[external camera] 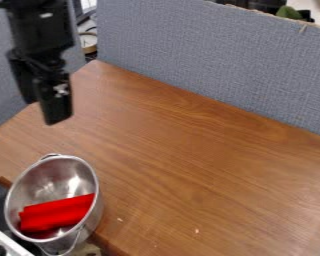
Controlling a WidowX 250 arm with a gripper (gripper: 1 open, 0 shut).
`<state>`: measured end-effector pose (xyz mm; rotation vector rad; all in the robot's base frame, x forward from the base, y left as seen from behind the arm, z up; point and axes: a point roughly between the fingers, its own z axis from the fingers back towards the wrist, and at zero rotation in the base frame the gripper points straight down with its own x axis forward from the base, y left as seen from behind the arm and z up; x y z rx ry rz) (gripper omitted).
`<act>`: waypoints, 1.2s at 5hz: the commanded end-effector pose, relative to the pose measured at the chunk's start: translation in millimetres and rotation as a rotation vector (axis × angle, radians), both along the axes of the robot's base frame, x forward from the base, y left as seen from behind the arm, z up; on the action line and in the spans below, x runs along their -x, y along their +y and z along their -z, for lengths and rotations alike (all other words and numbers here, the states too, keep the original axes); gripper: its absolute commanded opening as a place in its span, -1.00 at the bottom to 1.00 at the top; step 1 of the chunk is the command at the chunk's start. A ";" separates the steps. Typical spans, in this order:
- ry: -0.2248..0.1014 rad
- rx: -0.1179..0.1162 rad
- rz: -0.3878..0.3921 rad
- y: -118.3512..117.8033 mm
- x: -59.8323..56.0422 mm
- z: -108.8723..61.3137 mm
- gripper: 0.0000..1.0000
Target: Put the red object in the metal pot
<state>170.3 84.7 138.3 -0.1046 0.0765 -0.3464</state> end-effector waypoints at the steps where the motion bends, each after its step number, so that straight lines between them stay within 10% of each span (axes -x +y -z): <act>1: -0.014 0.020 0.083 14.9 -2.6 -5.0 1.00; 3: 0.001 0.020 -0.365 14.9 -4.4 2.8 1.00; 4: 0.008 0.025 -0.512 15.6 -1.4 19.7 -1.00; 5: 0.010 0.016 -0.622 6.8 -1.4 24.7 1.00; 6: 0.049 0.001 -0.655 21.7 -28.5 25.3 1.00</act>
